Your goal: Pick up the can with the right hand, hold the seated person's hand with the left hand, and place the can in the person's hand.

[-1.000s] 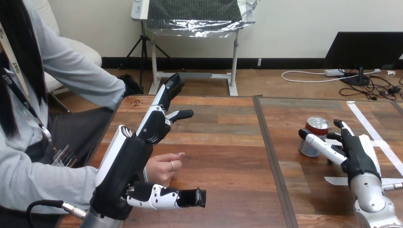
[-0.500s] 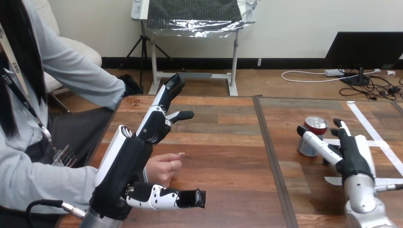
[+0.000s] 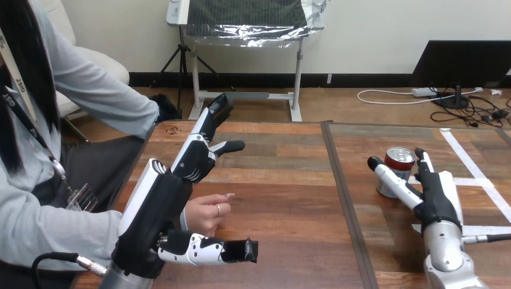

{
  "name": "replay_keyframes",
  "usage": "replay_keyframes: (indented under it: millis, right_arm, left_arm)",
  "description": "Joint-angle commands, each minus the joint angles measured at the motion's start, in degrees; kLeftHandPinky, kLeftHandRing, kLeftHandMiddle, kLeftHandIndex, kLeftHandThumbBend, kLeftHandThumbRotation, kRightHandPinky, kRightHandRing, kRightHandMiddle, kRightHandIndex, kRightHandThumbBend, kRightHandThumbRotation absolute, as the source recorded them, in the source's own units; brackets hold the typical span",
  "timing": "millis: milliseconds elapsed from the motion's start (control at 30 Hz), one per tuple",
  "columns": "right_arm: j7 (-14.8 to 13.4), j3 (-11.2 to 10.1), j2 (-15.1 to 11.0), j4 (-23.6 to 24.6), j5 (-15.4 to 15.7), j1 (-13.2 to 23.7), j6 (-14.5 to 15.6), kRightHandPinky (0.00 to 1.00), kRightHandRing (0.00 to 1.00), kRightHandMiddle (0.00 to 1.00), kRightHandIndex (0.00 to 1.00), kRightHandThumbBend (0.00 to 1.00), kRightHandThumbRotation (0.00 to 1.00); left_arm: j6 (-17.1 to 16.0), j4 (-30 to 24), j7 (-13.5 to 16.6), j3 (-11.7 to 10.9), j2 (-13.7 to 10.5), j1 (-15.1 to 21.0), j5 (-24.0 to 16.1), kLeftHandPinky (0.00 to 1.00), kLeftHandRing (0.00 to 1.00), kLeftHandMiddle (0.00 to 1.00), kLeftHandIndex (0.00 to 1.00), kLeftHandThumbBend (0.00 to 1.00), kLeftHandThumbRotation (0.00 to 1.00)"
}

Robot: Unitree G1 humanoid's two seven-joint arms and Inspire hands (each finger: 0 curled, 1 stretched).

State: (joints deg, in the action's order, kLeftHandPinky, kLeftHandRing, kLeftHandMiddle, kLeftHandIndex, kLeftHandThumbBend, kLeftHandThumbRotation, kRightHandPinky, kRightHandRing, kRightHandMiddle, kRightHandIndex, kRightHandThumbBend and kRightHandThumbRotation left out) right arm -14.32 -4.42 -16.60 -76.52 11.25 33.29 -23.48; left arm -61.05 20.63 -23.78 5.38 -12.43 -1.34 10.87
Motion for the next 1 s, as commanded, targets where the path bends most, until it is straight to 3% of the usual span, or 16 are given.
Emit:
replay_keyframes:
  millis: [0, 967]
  right_arm:
    - [-0.50, 0.01, -0.51, 2.81, -0.41, 2.55, -2.19, 0.97, 1.00, 1.00, 1.00, 1.00, 0.74]
    - [1.76, -0.36, -1.31, 2.73, -0.78, 4.30, -2.51, 0.94, 1.00, 1.00, 1.00, 1.00, 0.74]
  left_arm:
    - [-0.26, -0.04, -0.42, -0.70, -0.04, 3.66, 0.90, 0.86, 1.00, 1.00, 1.00, 1.00, 0.46]
    - [0.36, 0.19, -1.84, -0.86, 0.03, 3.41, 2.23, 0.91, 1.00, 1.00, 1.00, 1.00, 0.49]
